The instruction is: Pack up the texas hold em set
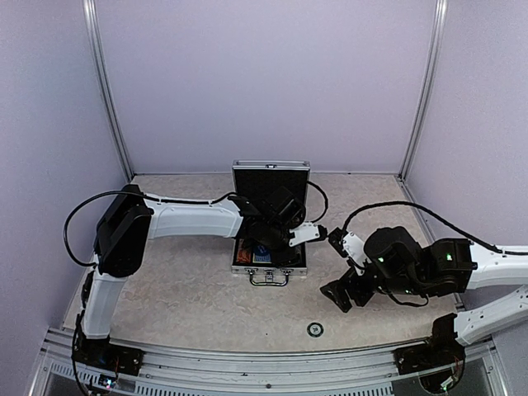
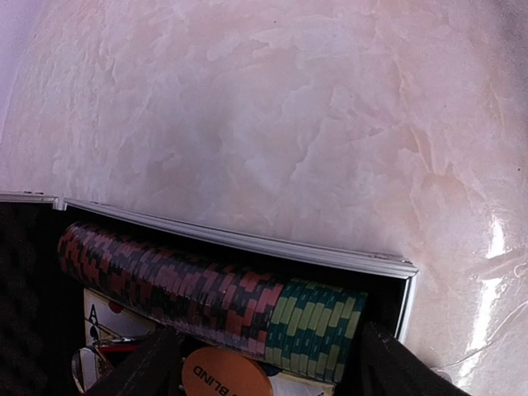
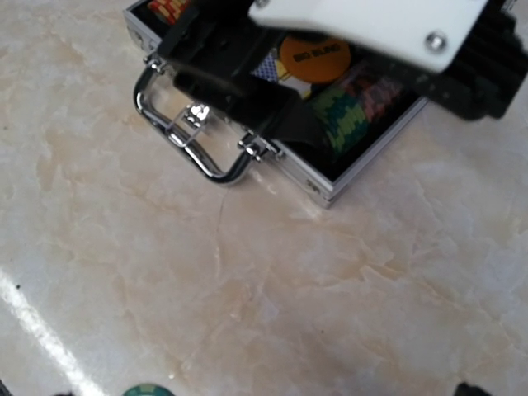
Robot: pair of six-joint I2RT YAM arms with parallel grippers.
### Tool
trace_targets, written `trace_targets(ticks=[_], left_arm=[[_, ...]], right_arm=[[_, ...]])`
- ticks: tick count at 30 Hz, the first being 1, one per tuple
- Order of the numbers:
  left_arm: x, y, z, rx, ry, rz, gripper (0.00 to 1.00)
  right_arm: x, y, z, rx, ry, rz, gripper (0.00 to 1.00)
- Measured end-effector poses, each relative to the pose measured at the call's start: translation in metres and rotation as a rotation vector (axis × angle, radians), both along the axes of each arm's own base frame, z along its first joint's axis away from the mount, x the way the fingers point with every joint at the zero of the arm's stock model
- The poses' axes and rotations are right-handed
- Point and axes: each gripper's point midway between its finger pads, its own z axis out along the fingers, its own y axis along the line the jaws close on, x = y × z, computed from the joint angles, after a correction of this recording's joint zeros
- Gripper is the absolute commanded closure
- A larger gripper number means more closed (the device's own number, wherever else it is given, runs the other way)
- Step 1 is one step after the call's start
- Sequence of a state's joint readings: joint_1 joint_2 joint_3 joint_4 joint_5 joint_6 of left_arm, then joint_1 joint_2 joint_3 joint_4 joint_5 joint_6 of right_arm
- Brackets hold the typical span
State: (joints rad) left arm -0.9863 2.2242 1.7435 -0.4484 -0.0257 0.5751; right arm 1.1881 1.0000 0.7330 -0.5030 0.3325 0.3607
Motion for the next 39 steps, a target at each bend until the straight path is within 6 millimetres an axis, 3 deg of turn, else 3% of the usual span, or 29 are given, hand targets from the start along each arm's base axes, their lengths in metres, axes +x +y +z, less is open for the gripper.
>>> trace_targets(ticks=[6,11,18,22,27,30,34,39], left_arm=[[0.007,0.008,0.014,-0.026,-0.017,0.069,0.10],[0.006,0.013,0.053,-0.106,-0.038,0.115,0.01],[-0.003,0.038,0.093,-0.214,-0.021,0.264,0.01],[0.006,0.063,0.091,-0.257,0.025,0.458,0.01],[0.008,0.103,0.059,-0.269,0.135,0.692,0.01],[-0.002,0.125,0.037,-0.266,0.208,0.796,0.01],[-0.016,0.135,0.048,-0.327,0.264,0.850,0.01],[-0.020,0.134,0.087,-0.457,0.288,0.873,0.01]], right_arm=[[-0.004,0.006,-0.012,-0.020,0.048,0.017,0.00],[-0.014,0.014,-0.028,-0.025,0.145,0.025,0.00],[-0.028,0.017,-0.059,-0.073,0.293,-0.026,0.00],[-0.040,0.019,-0.084,-0.157,0.351,-0.043,0.01],[-0.050,0.021,-0.114,-0.260,0.376,-0.055,0.06],[-0.051,0.021,-0.124,-0.295,0.370,-0.060,0.09],[-0.051,0.028,-0.131,-0.289,0.351,-0.051,0.14],[-0.056,0.037,-0.147,-0.317,0.326,-0.023,0.22]])
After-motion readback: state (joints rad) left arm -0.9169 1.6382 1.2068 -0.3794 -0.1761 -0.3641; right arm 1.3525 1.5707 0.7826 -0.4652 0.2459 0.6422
